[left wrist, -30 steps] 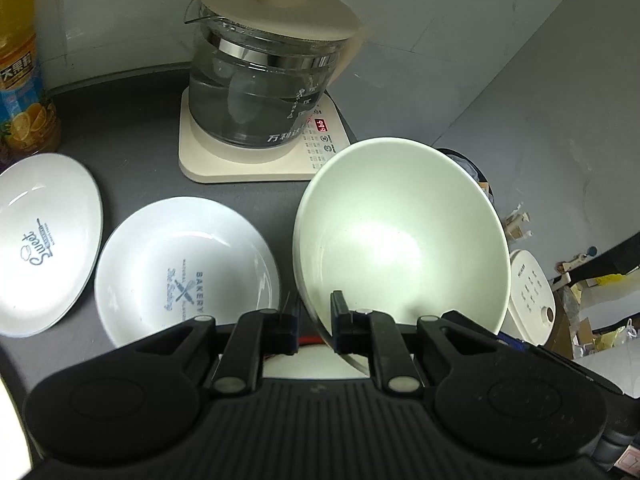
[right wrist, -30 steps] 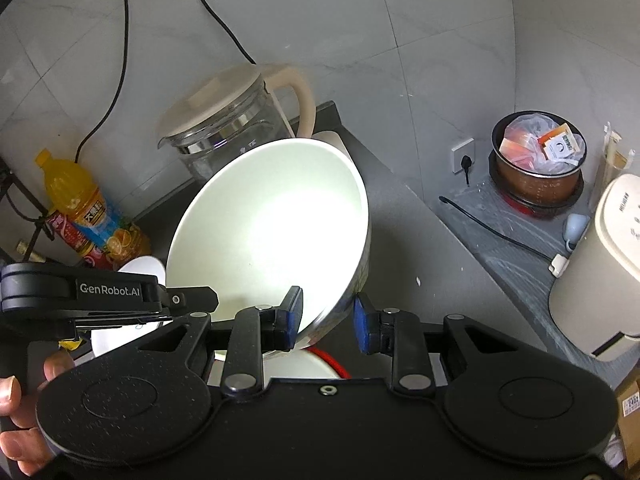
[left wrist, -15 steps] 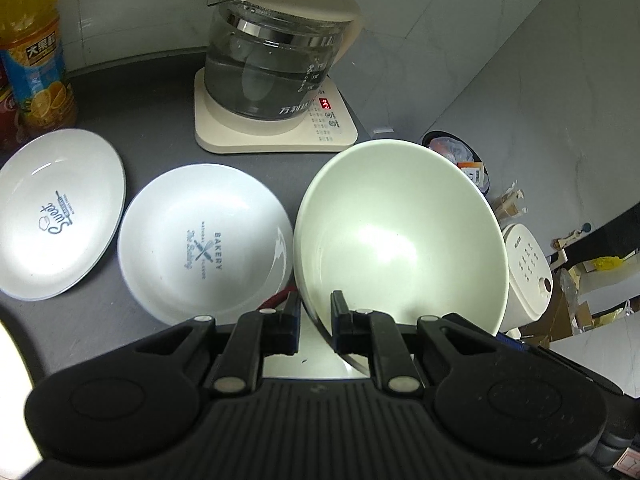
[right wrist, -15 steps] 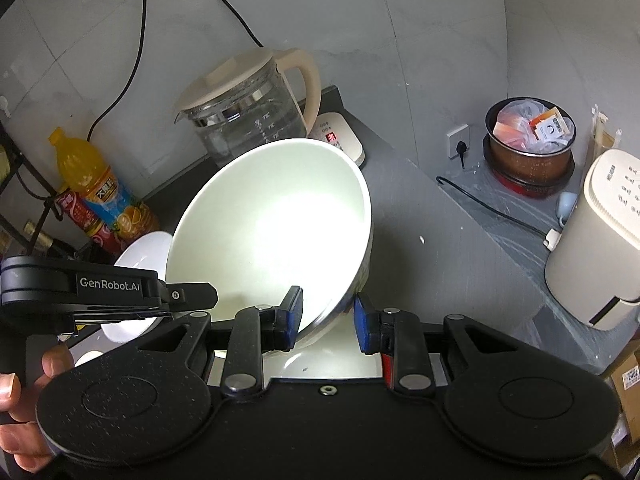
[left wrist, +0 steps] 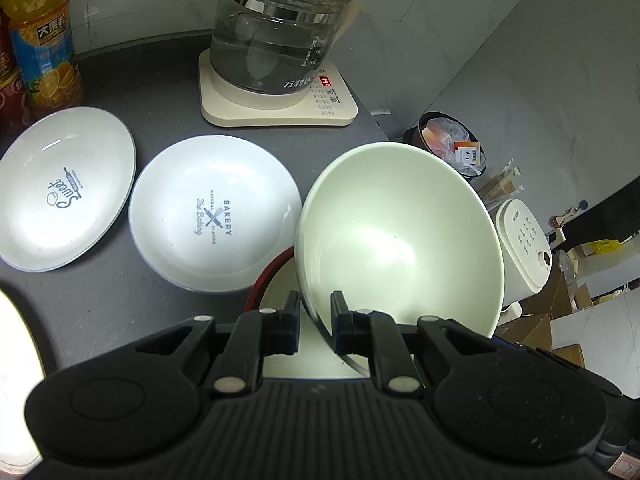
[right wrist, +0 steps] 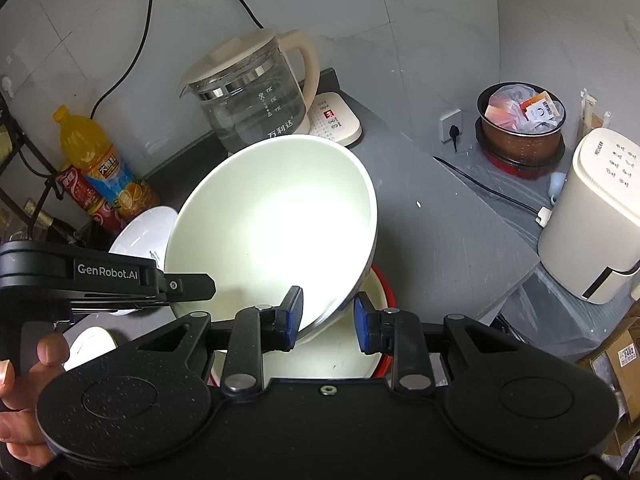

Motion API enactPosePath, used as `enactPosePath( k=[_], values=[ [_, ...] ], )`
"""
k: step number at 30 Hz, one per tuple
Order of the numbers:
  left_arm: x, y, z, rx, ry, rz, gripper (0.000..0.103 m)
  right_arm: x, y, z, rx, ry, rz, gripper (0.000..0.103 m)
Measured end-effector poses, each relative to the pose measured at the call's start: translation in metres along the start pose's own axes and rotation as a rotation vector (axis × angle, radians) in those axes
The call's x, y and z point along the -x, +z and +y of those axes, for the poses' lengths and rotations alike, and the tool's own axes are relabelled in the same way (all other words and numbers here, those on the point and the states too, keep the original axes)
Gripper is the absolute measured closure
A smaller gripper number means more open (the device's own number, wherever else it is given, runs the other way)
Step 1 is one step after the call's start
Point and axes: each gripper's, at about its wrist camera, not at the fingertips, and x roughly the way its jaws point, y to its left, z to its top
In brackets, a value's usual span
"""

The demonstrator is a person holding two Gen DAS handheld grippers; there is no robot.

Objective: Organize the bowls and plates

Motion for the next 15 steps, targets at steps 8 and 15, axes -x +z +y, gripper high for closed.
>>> enactPosePath(
  k=[8,15],
  values=[
    [0.006,-0.012,0.003,-0.018,0.004,0.022,0.089,0.006,-0.012,0.007,-0.004,-0.009,0.010,0.076],
    [0.003,-0.021,0.013,-0.007,0.009,0.061,0.089,0.002,-0.024,0.009,-0.028,-0.007,0.044,0.076]
  ],
)
